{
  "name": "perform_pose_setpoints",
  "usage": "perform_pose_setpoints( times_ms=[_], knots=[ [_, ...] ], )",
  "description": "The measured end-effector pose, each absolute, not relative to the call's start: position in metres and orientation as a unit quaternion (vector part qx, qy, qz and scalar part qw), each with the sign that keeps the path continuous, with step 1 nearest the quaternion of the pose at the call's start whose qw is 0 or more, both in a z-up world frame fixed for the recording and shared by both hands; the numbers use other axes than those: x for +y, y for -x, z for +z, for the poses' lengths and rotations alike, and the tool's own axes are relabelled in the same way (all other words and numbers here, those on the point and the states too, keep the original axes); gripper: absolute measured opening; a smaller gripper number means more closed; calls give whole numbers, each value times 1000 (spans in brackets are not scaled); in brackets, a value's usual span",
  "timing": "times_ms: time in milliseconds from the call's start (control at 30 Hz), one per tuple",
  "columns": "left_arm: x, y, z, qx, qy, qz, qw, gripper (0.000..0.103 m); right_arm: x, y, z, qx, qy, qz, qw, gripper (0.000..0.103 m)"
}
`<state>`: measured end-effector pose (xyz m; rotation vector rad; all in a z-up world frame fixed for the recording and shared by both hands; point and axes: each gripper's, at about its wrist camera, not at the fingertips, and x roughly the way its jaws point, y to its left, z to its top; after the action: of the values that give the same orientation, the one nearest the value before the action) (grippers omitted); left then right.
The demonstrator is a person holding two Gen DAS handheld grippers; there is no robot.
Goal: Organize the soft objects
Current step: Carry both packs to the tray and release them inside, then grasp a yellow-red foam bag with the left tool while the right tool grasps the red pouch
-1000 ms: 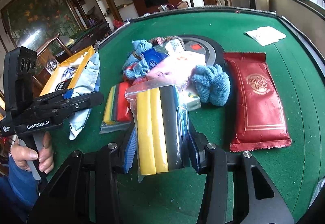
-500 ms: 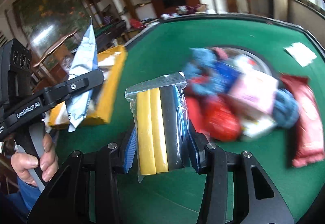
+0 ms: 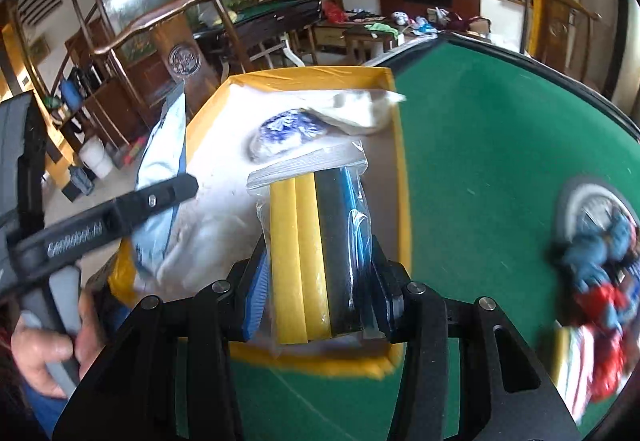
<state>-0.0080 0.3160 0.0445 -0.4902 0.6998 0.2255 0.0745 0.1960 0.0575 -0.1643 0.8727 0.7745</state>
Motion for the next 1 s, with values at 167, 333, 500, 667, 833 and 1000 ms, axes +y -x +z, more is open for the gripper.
perform_pose_setpoints(
  times_ms=[167,333,500,667,833,1000],
  knots=[
    [314,-1,38,349,225,113,903,63,227,-86,50,409,100,357,834,45],
    [319,7,37,351,228,106,902,67,228,-83,52,396,118,355,838,47],
    [325,15,42,337,242,95,905,69,219,-78,64,376,117,354,848,60],
    [320,22,53,327,250,81,908,69,198,-75,79,373,84,365,849,60],
    [295,25,70,322,230,62,917,69,153,-77,87,387,16,375,842,60],
    [254,21,84,329,200,20,923,69,86,-79,90,395,-45,359,844,60]
  ],
)
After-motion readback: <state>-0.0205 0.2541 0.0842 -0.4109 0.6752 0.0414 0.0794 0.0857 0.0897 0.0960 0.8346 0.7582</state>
